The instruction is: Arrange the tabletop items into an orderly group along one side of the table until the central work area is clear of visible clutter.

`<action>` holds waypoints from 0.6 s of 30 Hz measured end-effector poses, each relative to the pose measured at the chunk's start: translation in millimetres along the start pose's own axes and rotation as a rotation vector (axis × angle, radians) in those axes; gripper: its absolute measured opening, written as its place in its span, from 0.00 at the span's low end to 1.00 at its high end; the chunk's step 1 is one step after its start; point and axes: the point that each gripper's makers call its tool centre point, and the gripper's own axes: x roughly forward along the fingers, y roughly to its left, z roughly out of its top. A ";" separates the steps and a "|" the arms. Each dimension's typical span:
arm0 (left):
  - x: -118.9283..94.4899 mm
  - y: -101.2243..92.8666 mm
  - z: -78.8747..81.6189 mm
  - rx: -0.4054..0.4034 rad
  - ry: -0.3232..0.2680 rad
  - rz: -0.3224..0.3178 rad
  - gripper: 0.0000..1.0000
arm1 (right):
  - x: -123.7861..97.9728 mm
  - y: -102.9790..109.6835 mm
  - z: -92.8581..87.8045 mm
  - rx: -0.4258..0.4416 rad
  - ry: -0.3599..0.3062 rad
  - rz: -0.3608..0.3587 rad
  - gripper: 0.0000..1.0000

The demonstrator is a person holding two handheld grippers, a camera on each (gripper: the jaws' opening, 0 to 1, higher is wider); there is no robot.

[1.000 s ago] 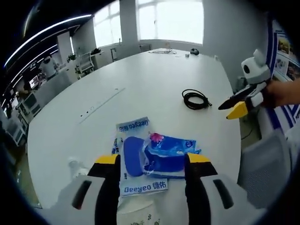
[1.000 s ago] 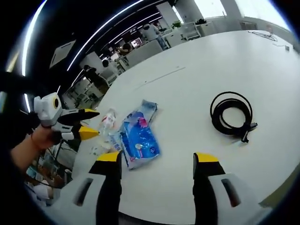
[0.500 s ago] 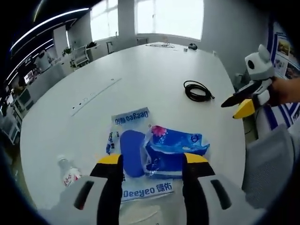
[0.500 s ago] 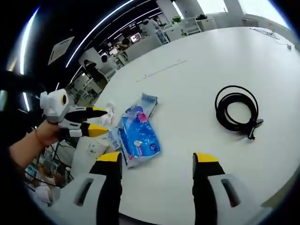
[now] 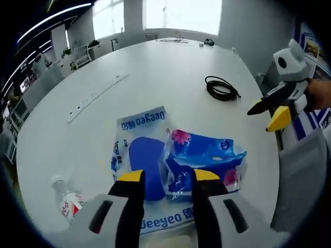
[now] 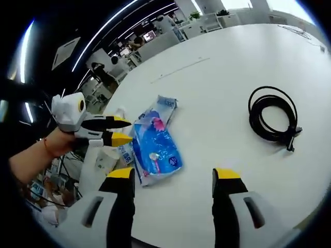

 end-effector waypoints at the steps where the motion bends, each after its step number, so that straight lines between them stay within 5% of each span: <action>1: 1.4 -0.3 -0.6 0.006 0.003 -0.002 0.30 | 1.2 0.3 -1.8 0.000 0.004 0.001 0.59; 18: 9.0 -4.7 -11.4 0.014 0.034 -0.015 0.10 | 6.1 3.3 -11.3 -0.001 0.029 0.016 0.58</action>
